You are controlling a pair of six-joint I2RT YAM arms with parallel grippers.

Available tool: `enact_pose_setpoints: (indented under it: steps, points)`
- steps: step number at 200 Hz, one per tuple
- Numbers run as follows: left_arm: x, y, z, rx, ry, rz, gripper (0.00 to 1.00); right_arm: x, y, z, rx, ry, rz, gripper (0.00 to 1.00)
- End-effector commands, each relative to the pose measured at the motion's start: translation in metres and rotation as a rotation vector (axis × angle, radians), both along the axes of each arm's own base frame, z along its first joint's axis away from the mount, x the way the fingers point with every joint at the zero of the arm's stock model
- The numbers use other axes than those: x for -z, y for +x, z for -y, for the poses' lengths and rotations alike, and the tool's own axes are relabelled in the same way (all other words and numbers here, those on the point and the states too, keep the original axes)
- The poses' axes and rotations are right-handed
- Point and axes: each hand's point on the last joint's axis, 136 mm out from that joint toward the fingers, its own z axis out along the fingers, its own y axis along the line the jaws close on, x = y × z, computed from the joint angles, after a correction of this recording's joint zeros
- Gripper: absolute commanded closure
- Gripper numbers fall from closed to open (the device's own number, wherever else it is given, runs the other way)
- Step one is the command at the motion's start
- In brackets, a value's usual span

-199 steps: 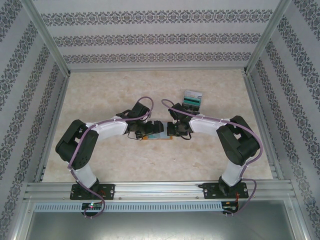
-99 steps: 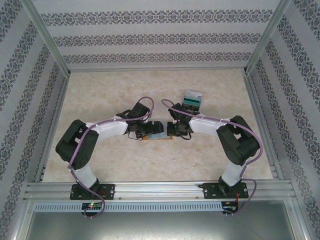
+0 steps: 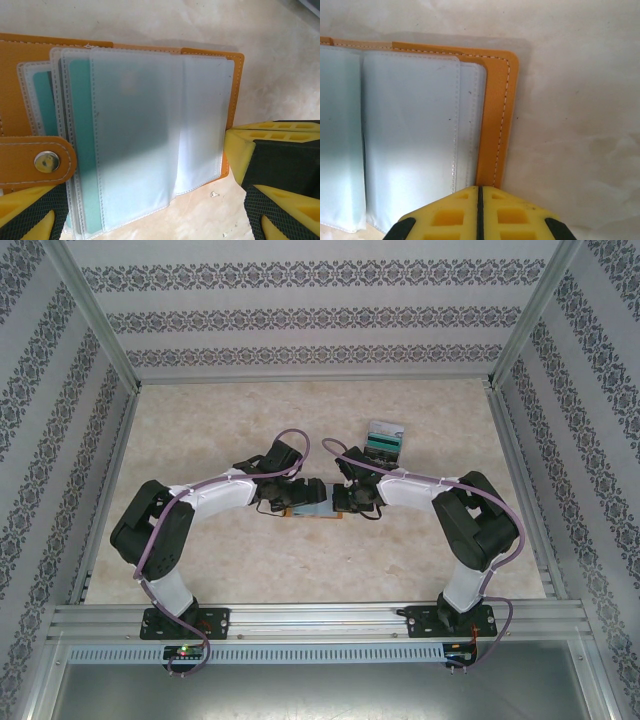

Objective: Take the credit cards out of the card holder

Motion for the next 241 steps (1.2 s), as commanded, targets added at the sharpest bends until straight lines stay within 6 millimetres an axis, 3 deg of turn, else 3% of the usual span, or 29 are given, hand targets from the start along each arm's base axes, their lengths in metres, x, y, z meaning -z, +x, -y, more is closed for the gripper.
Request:
enact_pose_setpoints:
  steps: [1,28,69,149,196,241]
  points:
    - [-0.003,-0.002,-0.001,0.016,0.052,0.011,0.08,0.011,-0.009,-0.001,-0.007,-0.015,-0.040,1.00]
    - [-0.001,0.000,-0.020,-0.018,0.157,0.015,0.08,0.012,-0.009,-0.002,-0.006,-0.013,-0.042,1.00]
    - [-0.009,0.001,0.001,0.027,0.053,0.027,0.09,0.011,-0.007,-0.003,-0.007,-0.010,-0.039,1.00]
    - [0.023,-0.007,0.007,0.046,0.049,-0.062,0.10,0.012,-0.009,-0.002,-0.006,-0.015,-0.044,1.00]
    - [0.010,-0.007,0.029,0.070,-0.097,-0.045,0.11,0.013,-0.008,-0.004,-0.007,-0.010,-0.047,1.00]
    - [0.005,-0.007,0.029,0.069,-0.097,-0.039,0.09,0.013,-0.009,-0.002,-0.004,-0.013,-0.045,1.00]
